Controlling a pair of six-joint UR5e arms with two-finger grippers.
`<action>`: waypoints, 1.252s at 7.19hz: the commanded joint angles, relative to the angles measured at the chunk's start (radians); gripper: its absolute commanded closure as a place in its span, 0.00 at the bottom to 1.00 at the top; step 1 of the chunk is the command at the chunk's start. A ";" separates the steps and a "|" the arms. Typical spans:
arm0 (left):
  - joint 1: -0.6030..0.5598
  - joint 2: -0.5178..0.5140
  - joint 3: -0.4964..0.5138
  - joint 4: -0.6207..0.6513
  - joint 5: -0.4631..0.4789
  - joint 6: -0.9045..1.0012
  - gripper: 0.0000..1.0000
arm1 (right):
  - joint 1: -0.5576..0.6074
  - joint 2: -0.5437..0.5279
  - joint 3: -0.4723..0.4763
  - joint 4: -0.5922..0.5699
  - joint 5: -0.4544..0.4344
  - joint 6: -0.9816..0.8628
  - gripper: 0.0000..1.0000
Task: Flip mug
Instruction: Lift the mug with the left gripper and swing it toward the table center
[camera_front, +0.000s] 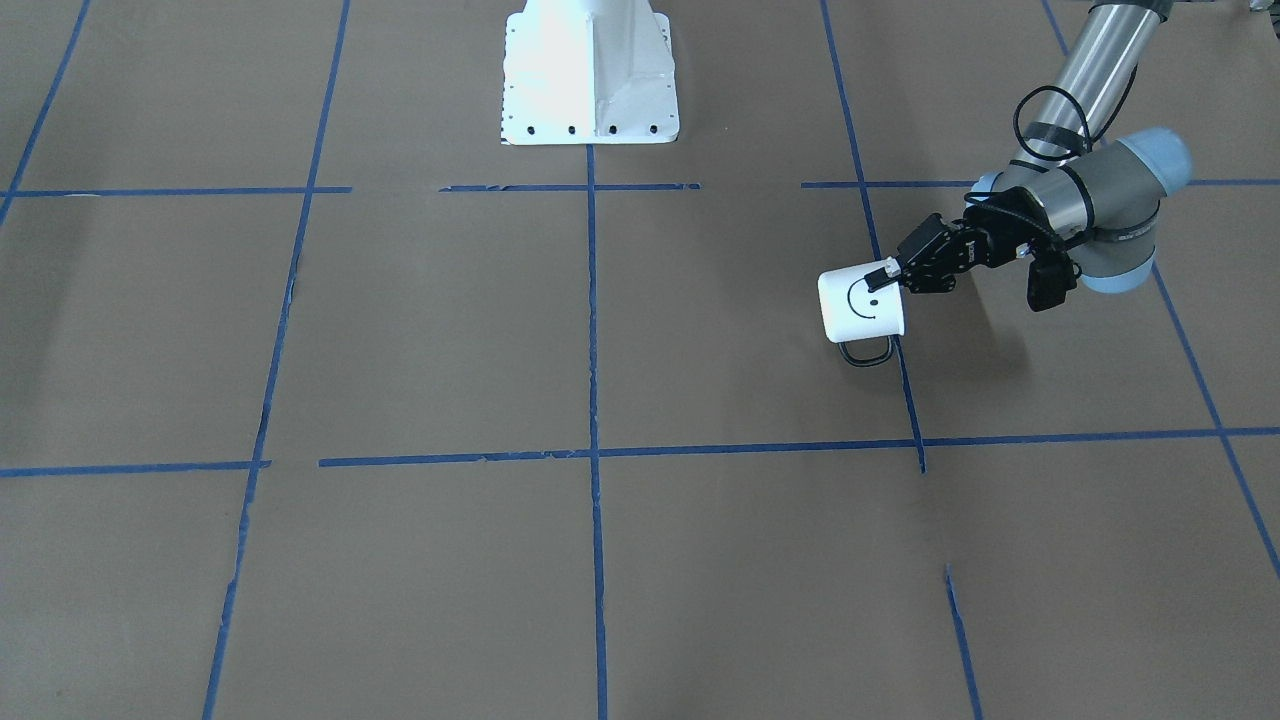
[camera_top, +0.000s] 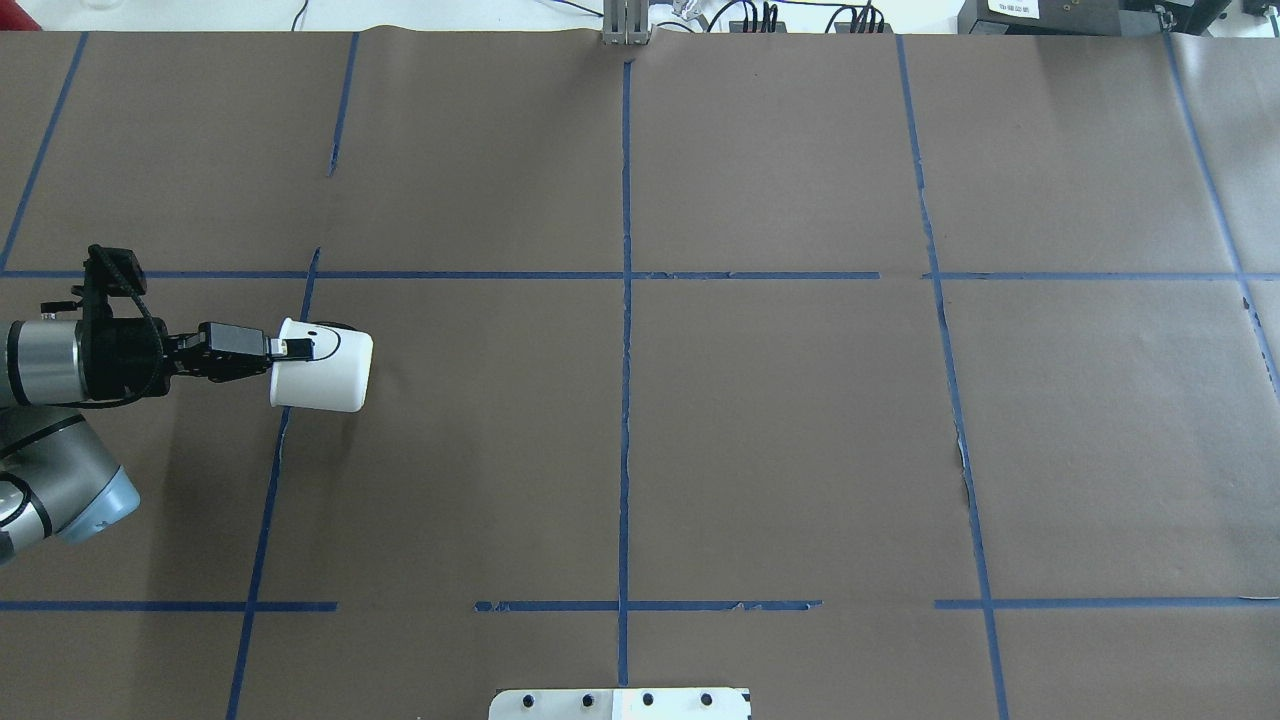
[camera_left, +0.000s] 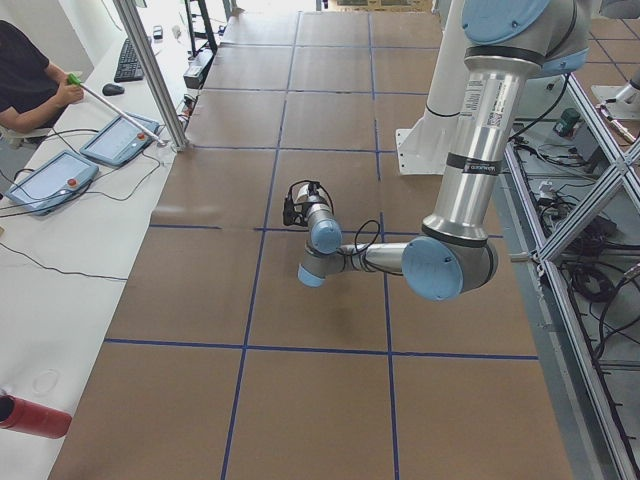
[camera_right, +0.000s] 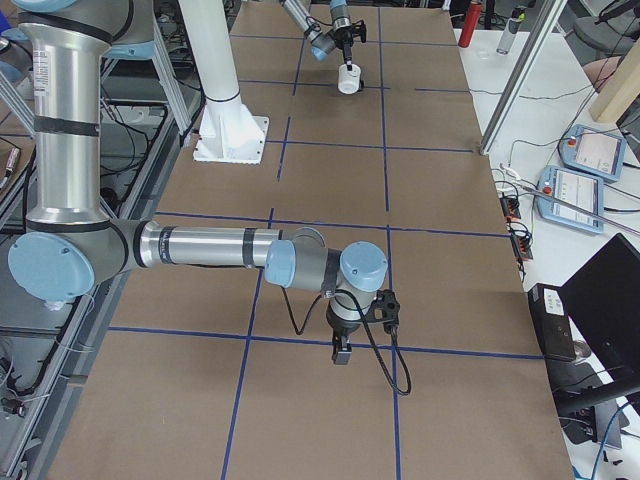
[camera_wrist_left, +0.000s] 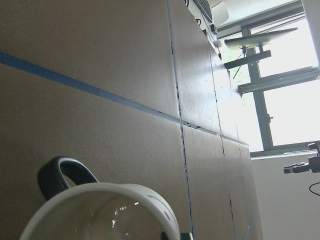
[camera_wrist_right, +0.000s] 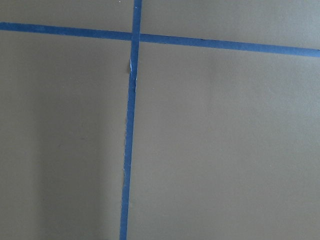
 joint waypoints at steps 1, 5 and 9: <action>0.000 -0.013 -0.069 0.019 0.018 -0.116 1.00 | 0.000 0.000 0.000 0.000 0.000 0.000 0.00; 0.000 -0.136 -0.198 0.466 0.048 -0.116 1.00 | 0.000 0.000 0.000 0.000 0.000 0.000 0.00; 0.059 -0.404 -0.220 1.074 0.143 0.007 1.00 | 0.000 0.000 0.000 0.000 0.000 0.000 0.00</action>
